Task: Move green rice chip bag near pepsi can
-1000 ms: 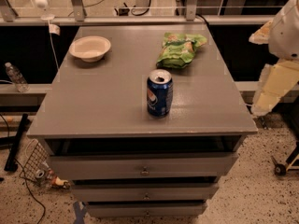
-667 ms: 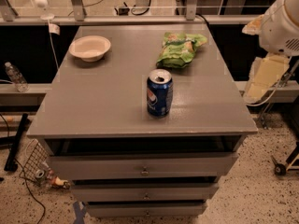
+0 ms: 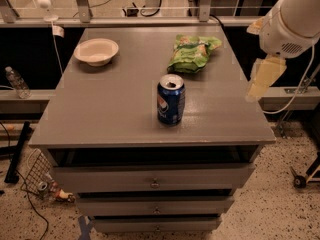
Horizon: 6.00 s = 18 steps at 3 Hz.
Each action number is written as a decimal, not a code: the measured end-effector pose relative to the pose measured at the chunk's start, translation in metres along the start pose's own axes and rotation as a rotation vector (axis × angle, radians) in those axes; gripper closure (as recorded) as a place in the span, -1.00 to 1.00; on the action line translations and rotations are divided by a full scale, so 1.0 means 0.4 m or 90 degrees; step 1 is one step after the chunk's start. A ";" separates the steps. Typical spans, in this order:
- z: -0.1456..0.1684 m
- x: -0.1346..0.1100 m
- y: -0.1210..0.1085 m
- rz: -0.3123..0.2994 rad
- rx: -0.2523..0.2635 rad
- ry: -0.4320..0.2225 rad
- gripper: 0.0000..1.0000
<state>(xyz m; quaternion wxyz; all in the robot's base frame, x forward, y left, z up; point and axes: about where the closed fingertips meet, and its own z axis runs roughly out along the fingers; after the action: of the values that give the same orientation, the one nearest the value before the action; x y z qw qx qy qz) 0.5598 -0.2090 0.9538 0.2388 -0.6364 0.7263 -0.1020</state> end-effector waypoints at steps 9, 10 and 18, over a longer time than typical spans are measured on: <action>0.440 -0.252 -0.254 -0.307 0.067 -0.062 -0.01; 0.444 -0.238 -0.254 -0.301 0.059 -0.061 0.45; 0.076 -0.085 0.123 -0.237 -0.045 -0.135 1.00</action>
Offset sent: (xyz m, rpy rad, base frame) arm 0.1306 0.0603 -0.0295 -0.1058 -0.2960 0.3332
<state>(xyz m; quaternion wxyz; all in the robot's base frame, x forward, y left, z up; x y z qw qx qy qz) 0.5339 -0.1627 0.9127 0.2682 -0.7749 0.5700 -0.0517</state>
